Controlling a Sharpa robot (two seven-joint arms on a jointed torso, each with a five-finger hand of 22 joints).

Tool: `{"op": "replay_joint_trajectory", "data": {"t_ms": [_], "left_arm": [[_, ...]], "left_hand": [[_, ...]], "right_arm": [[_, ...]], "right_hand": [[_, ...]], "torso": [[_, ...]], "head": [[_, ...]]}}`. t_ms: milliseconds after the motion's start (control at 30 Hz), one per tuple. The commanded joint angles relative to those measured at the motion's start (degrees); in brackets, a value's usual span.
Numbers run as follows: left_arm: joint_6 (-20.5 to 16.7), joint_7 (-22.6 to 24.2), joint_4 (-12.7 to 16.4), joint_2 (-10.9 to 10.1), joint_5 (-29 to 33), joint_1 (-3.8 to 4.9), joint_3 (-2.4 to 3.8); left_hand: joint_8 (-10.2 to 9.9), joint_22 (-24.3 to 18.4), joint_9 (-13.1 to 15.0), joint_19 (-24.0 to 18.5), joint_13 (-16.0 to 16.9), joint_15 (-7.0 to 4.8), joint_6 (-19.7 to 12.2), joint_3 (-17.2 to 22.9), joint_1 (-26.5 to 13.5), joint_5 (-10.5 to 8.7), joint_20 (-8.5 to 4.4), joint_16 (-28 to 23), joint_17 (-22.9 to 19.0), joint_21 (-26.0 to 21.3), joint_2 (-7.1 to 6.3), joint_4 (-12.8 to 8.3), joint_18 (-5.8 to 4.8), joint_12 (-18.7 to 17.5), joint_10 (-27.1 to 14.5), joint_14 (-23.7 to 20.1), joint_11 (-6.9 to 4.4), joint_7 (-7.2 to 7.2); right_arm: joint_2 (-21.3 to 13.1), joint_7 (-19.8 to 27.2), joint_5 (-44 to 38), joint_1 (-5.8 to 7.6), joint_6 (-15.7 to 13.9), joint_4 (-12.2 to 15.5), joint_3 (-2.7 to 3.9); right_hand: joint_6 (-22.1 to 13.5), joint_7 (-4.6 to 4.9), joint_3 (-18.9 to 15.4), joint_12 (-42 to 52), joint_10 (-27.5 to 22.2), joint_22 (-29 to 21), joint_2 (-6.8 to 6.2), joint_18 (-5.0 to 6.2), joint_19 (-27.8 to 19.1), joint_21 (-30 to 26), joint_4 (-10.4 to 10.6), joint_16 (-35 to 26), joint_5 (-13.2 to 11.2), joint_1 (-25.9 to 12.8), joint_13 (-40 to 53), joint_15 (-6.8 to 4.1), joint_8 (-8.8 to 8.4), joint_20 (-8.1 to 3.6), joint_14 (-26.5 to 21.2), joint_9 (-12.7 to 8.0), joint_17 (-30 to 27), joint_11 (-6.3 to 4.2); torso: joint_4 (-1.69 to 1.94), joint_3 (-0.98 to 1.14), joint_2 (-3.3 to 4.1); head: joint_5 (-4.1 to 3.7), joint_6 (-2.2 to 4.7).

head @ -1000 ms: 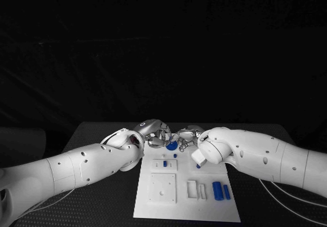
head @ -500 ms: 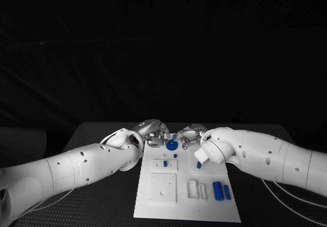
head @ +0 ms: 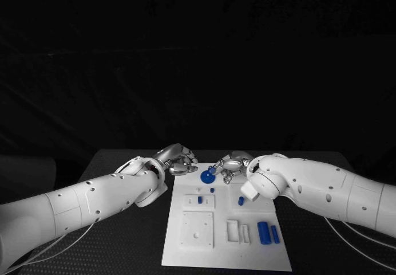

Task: Assemble the parts on the task board

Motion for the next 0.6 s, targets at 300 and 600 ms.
{"op": "replay_joint_trajectory", "data": {"t_ms": [300,600], "left_arm": [[7.37,9.56,3.35,-3.27,15.76,1.86,0.07],[22.49,6.45,6.50,-5.56,19.13,3.82,0.02]], "left_hand": [[-0.17,0.53,0.21,-1.73,-1.45,1.39,-1.68,-1.24,0.93,-2.06,-1.43,-2.03,0.18,-1.53,0.85,-0.88,1.00,-4.37,-1.57,-1.08,1.06,1.06],[1.60,0.21,1.21,-2.50,-2.25,1.49,0.36,-3.69,-0.90,-6.43,-1.00,-4.90,-0.01,-3.35,1.74,-1.25,0.59,-7.69,1.01,-1.78,0.94,0.37]], "right_arm": [[-0.91,5.94,-17.42,-0.09,3.78,1.39,0.05],[-1.58,6.30,-23.07,-0.07,10.78,2.43,0.39]], "right_hand": [[1.20,1.32,-0.35,-0.40,-0.23,1.05,0.10,0.35,-0.33,0.49,0.12,0.31,-0.31,-0.10,0.18,-0.50,0.29,-0.31,-0.40,3.10,0.13,-0.32],[1.11,1.27,-0.71,-0.58,-0.25,1.01,0.10,0.35,-0.47,0.52,0.11,0.25,-0.31,0.00,0.23,-0.54,0.38,-0.37,-0.51,3.42,0.10,-0.36]], "torso": [[0.03,0.01,0.02],[-0.01,-0.05,0.00]], "head": [[-0.19,0.30],[0.08,0.19]]}}
